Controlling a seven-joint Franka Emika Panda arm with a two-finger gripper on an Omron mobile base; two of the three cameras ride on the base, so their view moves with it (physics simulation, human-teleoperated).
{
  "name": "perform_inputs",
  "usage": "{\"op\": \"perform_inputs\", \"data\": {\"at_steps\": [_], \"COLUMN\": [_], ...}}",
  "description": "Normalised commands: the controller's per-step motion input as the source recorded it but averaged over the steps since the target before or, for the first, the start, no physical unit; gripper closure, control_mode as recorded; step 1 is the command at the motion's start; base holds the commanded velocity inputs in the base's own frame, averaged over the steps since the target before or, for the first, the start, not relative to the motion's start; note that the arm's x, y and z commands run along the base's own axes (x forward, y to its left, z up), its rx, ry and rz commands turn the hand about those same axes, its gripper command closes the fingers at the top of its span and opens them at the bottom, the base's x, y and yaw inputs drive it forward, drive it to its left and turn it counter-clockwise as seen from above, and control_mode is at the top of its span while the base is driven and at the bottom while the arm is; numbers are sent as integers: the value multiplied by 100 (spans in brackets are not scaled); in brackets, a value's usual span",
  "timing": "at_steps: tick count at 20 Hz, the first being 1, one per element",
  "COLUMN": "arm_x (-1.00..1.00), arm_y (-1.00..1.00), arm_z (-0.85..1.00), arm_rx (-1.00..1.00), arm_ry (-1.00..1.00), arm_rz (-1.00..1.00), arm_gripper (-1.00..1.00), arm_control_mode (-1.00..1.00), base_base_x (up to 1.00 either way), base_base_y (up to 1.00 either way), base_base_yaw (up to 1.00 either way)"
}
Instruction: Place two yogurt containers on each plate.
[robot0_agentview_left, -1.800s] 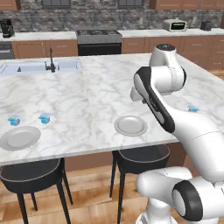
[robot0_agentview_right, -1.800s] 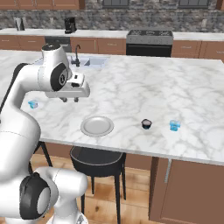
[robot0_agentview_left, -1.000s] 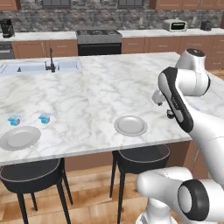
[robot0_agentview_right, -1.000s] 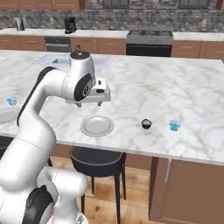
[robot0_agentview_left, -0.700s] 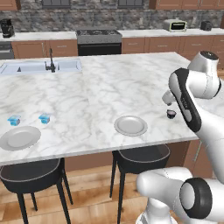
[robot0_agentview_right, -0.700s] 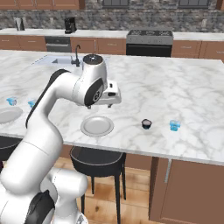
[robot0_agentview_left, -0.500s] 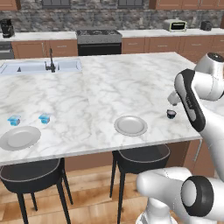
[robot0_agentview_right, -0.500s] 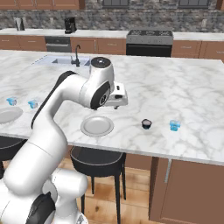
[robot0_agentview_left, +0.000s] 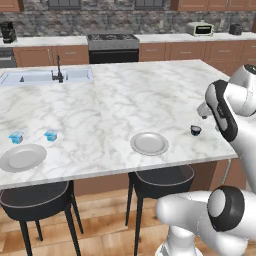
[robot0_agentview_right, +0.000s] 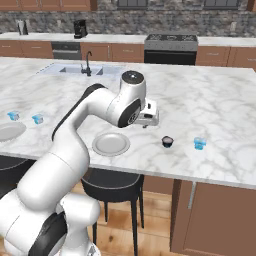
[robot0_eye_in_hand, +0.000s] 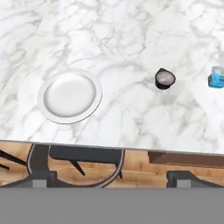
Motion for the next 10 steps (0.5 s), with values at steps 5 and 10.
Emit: {"op": "perform_inputs", "data": {"at_steps": [5,10], "arm_x": [37,31], "arm_y": [-21,-29], "arm_z": [-23,-26], "arm_rx": [1,0], "arm_ry": [1,7], "arm_rz": [-6,-8], "arm_gripper": [-100,-100], "arm_control_mode": [-100,-100], "base_base_x": [0,0], "base_base_y": [0,0], "base_base_yaw": [0,0]}}
